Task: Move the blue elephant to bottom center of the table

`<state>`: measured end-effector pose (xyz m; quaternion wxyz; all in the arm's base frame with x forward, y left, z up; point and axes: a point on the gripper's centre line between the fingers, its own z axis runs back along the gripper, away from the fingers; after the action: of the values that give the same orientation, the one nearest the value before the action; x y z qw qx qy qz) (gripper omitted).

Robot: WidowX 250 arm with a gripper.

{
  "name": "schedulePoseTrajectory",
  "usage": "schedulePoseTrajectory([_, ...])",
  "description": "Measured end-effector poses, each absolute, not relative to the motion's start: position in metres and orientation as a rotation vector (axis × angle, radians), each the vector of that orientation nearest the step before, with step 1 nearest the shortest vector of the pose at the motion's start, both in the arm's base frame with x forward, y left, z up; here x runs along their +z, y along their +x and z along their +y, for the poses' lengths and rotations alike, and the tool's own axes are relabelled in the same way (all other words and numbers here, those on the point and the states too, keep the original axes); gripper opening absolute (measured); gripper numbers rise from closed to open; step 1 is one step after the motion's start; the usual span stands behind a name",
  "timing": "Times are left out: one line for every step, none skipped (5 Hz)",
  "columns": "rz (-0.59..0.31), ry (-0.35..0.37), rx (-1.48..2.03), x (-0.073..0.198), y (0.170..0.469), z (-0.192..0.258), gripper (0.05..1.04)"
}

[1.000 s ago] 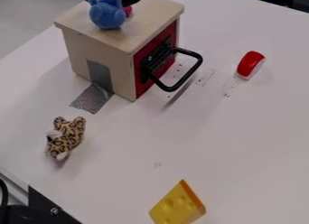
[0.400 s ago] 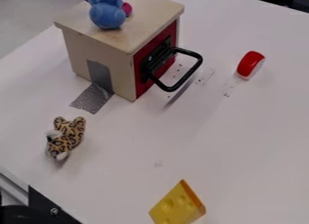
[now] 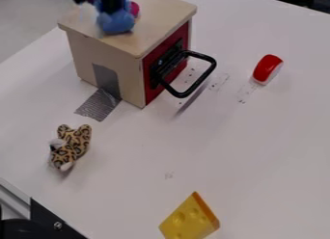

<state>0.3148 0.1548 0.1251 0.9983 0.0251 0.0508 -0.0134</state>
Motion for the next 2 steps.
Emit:
schedulePoseTrajectory([0.118,0.034,0.01,0.1184,0.3088,0.1505,0.972])
schedulePoseTrajectory([0.105,0.014,0.027,0.1184,0.3087,0.1503,0.699])
